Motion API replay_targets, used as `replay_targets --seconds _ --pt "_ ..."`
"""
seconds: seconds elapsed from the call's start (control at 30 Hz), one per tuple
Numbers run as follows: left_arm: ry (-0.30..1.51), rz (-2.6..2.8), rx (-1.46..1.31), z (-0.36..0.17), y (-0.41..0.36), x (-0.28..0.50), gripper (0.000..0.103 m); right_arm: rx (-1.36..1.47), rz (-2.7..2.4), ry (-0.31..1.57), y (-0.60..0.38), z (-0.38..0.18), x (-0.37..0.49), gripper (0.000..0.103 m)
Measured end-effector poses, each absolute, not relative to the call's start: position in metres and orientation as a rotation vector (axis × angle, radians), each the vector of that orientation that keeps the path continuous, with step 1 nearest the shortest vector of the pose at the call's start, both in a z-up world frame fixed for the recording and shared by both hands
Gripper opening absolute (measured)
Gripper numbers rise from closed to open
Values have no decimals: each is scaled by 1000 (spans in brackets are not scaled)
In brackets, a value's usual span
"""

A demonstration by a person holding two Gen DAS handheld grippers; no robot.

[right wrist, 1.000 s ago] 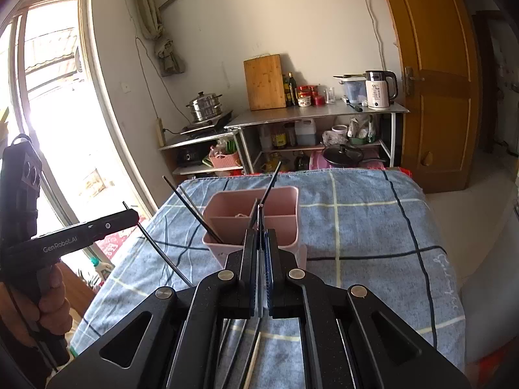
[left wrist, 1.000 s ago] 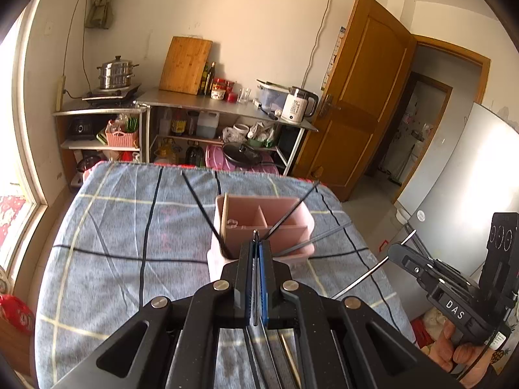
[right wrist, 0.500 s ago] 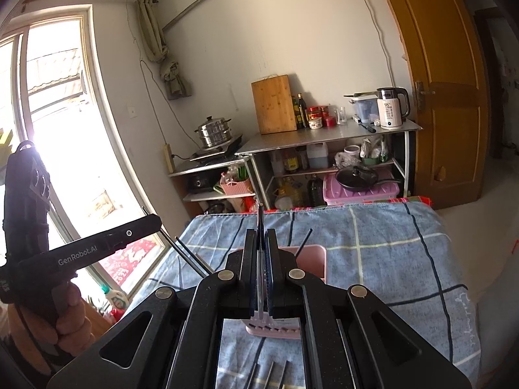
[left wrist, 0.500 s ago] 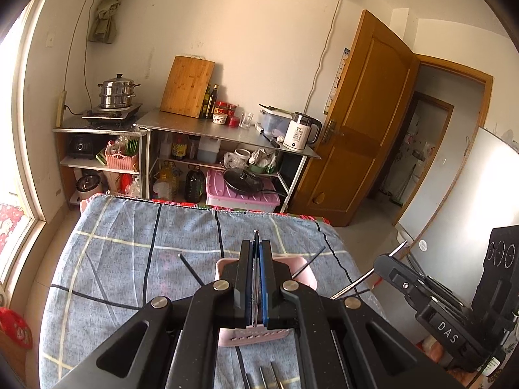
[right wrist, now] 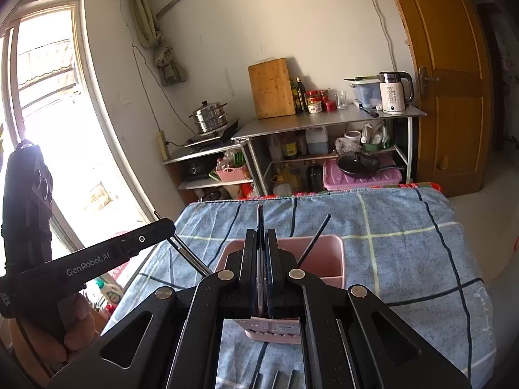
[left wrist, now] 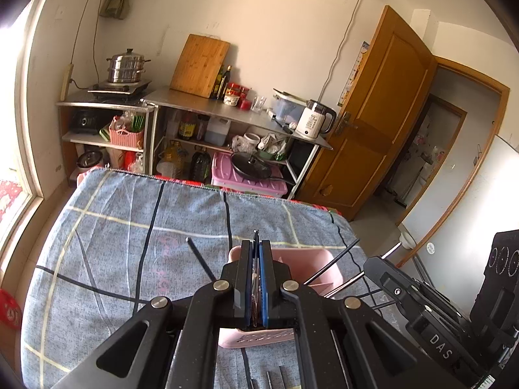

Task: Organize utensils
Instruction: 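Lower both chopsticks into the basket compartments and open both tools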

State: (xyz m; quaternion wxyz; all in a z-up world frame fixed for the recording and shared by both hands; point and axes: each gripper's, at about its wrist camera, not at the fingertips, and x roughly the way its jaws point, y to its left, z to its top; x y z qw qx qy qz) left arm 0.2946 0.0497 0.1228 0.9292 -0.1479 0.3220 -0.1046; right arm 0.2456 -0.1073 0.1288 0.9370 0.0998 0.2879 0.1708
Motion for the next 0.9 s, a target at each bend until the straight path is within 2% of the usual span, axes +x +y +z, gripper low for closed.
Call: replay_targets --seconds 0.33,0.7,0.9 --pt "700 -228 -263 102 39 298 4 175 336 638 -104 110 253 5" --pt "682 -214 -201 110 31 292 5 144 349 660 -105 114 253 9" --pt "656 -198 -208 117 39 276 12 143 353 634 -113 121 242 14"
